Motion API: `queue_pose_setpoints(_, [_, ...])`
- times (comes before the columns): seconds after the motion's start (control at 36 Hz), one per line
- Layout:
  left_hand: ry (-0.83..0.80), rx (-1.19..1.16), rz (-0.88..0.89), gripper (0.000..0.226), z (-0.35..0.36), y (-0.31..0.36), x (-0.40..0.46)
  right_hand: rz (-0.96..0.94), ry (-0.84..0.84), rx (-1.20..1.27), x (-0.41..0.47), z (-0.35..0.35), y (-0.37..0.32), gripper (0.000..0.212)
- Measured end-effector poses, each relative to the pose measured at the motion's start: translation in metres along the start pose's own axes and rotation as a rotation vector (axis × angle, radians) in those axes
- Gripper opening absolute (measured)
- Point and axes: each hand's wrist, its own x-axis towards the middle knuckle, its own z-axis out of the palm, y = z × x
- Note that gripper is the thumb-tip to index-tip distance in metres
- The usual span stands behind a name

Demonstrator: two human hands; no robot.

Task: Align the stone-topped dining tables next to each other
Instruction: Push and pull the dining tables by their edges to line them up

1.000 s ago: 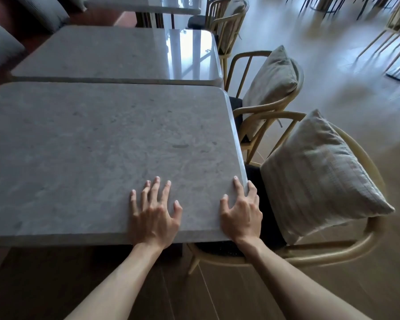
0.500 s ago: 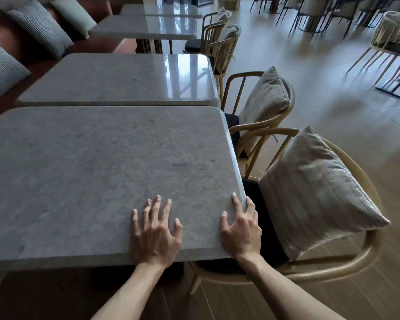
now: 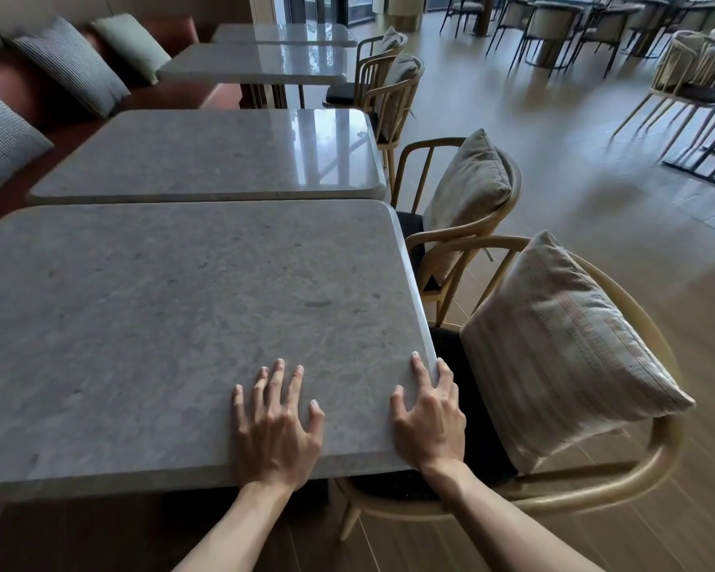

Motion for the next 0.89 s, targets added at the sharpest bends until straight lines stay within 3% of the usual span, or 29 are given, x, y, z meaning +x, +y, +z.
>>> queue_pose_setpoints(0.89, [0.008, 0.030, -0.003, 0.062, 0.0035, 0.0052, 0.0046, -0.006, 0.005, 0.017, 0.0100, -0.0014, 0.0020, 0.066])
